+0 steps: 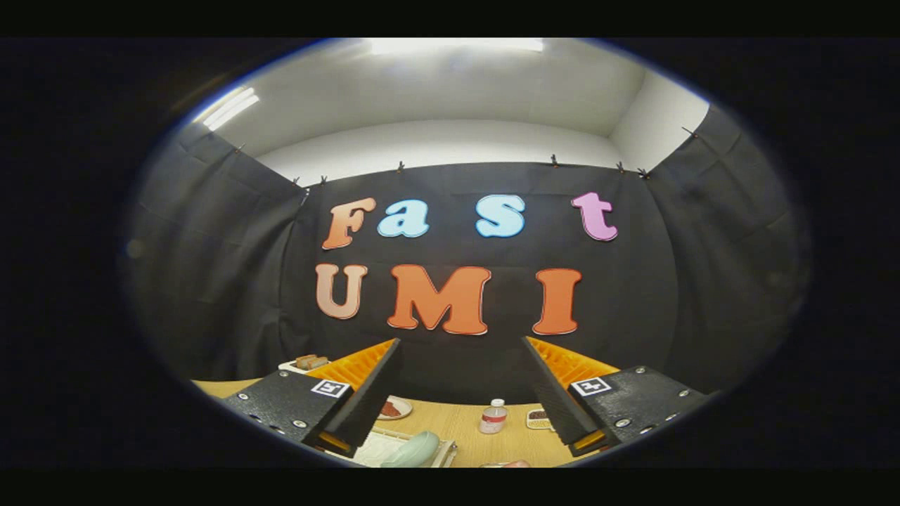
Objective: Take the plate from the dish rack, then take the spoon from the basket and place it into the plate.
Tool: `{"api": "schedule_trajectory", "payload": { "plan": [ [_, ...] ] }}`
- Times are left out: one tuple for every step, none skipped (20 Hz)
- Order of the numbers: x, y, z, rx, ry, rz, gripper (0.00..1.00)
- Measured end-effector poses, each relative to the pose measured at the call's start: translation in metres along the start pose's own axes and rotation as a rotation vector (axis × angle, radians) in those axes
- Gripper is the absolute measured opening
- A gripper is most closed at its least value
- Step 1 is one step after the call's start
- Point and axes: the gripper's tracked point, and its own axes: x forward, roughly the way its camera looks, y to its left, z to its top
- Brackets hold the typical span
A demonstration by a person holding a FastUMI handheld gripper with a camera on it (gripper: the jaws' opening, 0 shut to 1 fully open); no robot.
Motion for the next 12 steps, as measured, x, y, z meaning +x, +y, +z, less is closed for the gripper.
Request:
{"api": "schedule_trajectory", "payload": {
  "plan": [
    [-0.001,-0.001,0.001,0.006,0.003,-0.005,0.98],
    [-0.002,0.002,0.001,0.014,0.011,0.004,0.98],
    [-0.003,0.008,0.000,0.020,0.022,0.023,0.98],
    [-0.004,0.013,0.000,0.022,0.026,0.047,0.98],
    [-0.004,0.015,0.000,0.015,0.025,0.058,0.98],
    [-0.004,0.011,0.000,0.010,0.024,0.052,0.98],
    [-0.005,0.010,-0.003,0.011,0.028,0.045,0.98],
    [-0.006,0.013,-0.007,0.019,0.038,0.051,0.98],
    [-0.007,0.018,-0.011,0.024,0.050,0.064,0.98],
    [-0.007,0.018,-0.013,0.025,0.061,0.071,0.98],
    [-0.007,0.016,-0.016,0.025,0.073,0.069,0.98],
    [-0.006,0.015,-0.018,0.030,0.084,0.066,0.98]
  ]
}}
